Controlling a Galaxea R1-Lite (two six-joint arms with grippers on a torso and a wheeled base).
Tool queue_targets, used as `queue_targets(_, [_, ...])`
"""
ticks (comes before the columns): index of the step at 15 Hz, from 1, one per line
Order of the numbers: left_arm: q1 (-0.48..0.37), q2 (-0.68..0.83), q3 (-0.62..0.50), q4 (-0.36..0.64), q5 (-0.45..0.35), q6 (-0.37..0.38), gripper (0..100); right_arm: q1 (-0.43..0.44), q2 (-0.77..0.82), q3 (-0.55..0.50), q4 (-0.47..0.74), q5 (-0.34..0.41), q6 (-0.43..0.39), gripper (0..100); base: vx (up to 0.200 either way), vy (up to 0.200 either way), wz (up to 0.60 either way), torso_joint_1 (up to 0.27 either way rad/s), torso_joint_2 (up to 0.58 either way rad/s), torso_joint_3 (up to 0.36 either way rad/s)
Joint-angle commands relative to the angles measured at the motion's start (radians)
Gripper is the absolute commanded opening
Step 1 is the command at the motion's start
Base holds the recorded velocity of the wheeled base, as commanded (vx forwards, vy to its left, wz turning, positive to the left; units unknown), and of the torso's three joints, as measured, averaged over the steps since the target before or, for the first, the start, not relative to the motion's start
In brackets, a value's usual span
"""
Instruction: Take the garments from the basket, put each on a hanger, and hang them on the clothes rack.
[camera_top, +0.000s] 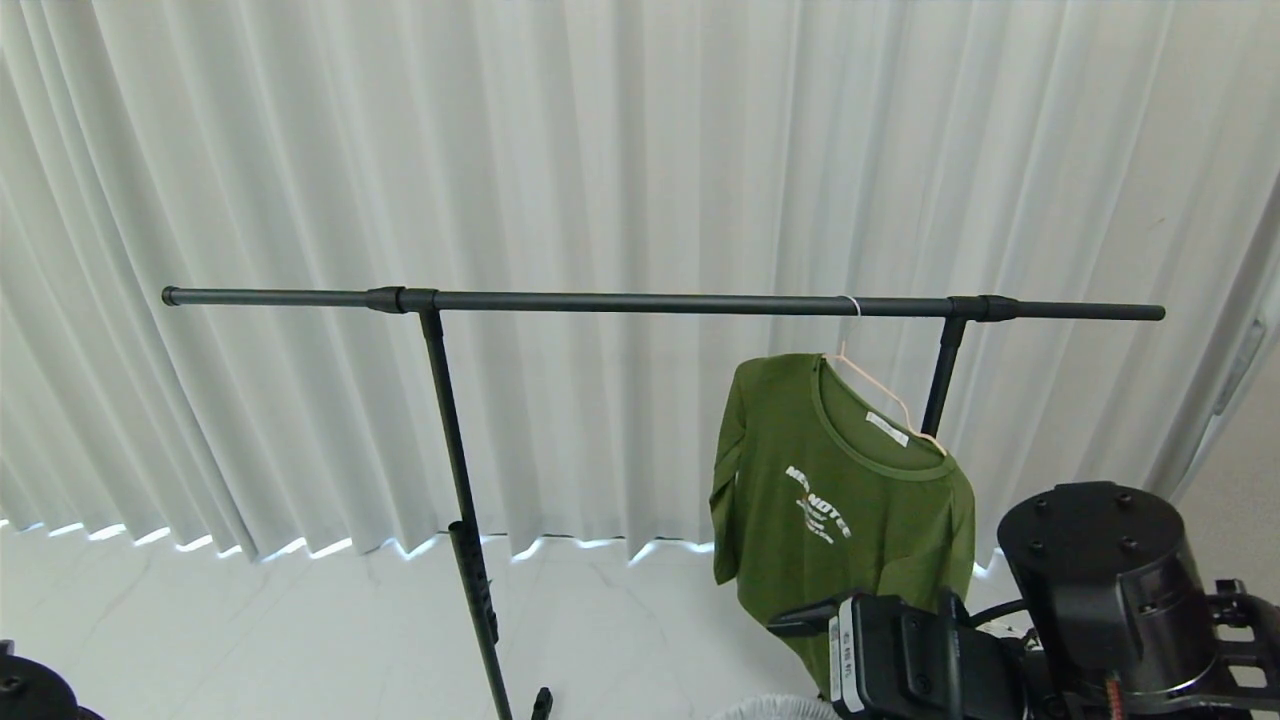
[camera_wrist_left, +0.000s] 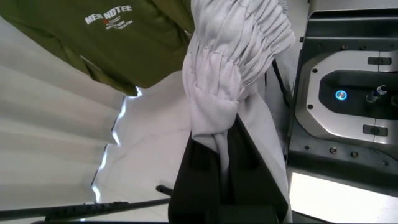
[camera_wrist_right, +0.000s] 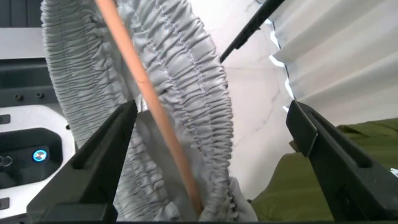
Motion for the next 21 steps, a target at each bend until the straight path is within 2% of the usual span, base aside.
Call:
queue_targets(1, [-0.001, 0.001, -0.002, -0.002, 0.0, 0.0, 0, 0.0, 0.009, 0.0, -0.001, 0.0, 0.0, 0, 0.0, 0.0, 0.0, 0.0, 0.0, 0.0])
queue_targets(7, [-0.001, -0.004, -0.005, 0.0, 0.0, 0.0, 0, -0.002, 0.006, 0.001, -0.004, -0.004, -0.006, 0, 0.0, 0.0, 0.0, 0.0, 0.0, 0.0])
queue_targets(9, [-0.001, -0.004, -0.006, -0.002, 0.0, 0.0, 0, -0.003, 0.002, 0.001, -0.004, -0.004, -0.032, 0, 0.0, 0.0, 0.0, 0.0, 0.0, 0.0])
queue_targets(10, [-0.001, -0.002, -0.006, -0.002, 0.0, 0.0, 100, -0.005, -0.005, 0.0, -0.004, -0.003, -0.045, 0, 0.0, 0.0, 0.0, 0.0, 0.0, 0.0])
queue_targets(13, [0.005, -0.002, -0.003, -0.002, 0.006, -0.002, 100, -0.026, -0.038, -0.003, -0.004, -0.004, -0.088, 0, 0.0, 0.0, 0.0, 0.0, 0.0, 0.0])
queue_targets(15, [0.025, -0.007, -0.002, -0.002, 0.006, -0.005, 100, -0.071, -0.077, 0.001, -0.001, -0.003, -0.149, 0, 0.0, 0.0, 0.0, 0.0, 0.0, 0.0])
queue_targets(17, [0.043, -0.007, -0.005, -0.019, 0.006, -0.013, 100, -0.129, -0.118, 0.01, 0.006, -0.004, -0.166, 0, 0.0, 0.0, 0.0, 0.0, 0.0, 0.0])
queue_targets(20, [0.132, -0.004, 0.006, -0.065, 0.008, -0.013, 100, -0.227, -0.167, 0.02, 0.028, -0.004, -0.164, 0, 0.0, 0.0, 0.0, 0.0, 0.0, 0.0])
queue_targets(21, [0.209, -0.005, 0.032, -0.065, 0.008, -0.013, 100, -0.266, -0.19, 0.02, 0.043, -0.004, -0.164, 0, 0.0, 0.0, 0.0, 0.0, 0.0, 0.0])
